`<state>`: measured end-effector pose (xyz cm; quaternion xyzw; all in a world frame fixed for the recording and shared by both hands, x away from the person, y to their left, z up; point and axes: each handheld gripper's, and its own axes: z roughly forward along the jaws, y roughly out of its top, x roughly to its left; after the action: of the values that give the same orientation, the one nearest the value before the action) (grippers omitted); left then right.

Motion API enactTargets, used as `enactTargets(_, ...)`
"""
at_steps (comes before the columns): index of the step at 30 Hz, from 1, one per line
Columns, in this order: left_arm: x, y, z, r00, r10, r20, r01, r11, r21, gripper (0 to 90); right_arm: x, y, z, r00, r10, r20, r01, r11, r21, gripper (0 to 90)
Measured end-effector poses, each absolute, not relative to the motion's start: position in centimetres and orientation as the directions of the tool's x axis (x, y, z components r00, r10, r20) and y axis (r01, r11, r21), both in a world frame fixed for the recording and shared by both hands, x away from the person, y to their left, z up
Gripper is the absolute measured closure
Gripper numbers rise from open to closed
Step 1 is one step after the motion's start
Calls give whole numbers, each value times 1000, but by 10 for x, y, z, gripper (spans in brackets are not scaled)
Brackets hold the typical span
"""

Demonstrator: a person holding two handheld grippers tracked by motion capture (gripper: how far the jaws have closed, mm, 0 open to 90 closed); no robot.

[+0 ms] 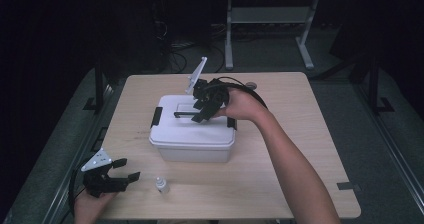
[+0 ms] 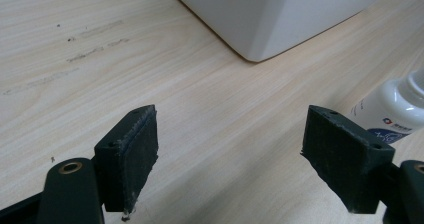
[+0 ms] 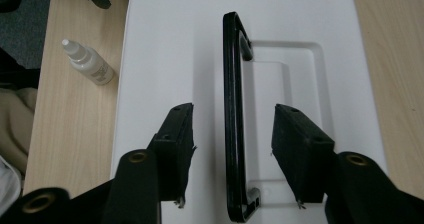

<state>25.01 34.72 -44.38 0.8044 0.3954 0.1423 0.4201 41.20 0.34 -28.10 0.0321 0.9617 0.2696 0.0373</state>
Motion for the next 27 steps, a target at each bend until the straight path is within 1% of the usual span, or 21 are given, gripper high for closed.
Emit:
enactTargets(1, 250, 347, -444, 647, 756, -102, 515, -335, 789, 222, 412, 4, -282, -995, 80, -52, 42, 856, 515, 529)
enactTargets(2, 250, 347, -444, 647, 756, -102, 517, -337, 787, 222, 413, 6, -283, -995, 82, -61, 39, 859, 511, 573)
enactTargets(5, 250, 348, -445, 645, 757, -106, 521, -334, 786, 222, 415, 6, -284, -994, 87, -63, 43, 859, 511, 624)
enactTargets(7, 250, 348, -444, 645, 757, -105, 519, -334, 787, 223, 415, 7, -284, -994, 87, -62, 44, 862, 505, 635)
enactTargets(8, 250, 347, -444, 645, 756, -106, 519, -332, 788, 223, 417, 7, -284, -993, 90, -71, 43, 863, 503, 672)
enactTargets(11, 250, 347, -444, 646, 756, -105, 519, -334, 787, 223, 418, 7, -282, -992, 97, -78, 44, 860, 509, 725)
enactTargets(14, 250, 348, -445, 646, 756, -108, 521, -332, 787, 223, 420, 8, -280, -993, 99, -70, 50, 856, 514, 734)
enactTargets(15, 250, 348, -445, 646, 756, -106, 520, -334, 786, 223, 423, 11, -279, -993, 92, -69, 44, 860, 509, 751)
enactTargets(18, 250, 348, -444, 646, 756, -106, 519, -333, 787, 223, 424, 15, -278, -994, 90, -66, 45, 867, 497, 757)
enactTargets(19, 250, 348, -444, 647, 755, -106, 519, -333, 787, 223, 426, 17, -279, -994, 87, -62, 44, 866, 498, 772)
enactTargets(27, 251, 345, -446, 655, 749, -103, 520, -348, 780, 223, 431, 24, -287, -996, 83, -38, 54, 873, 485, 811)
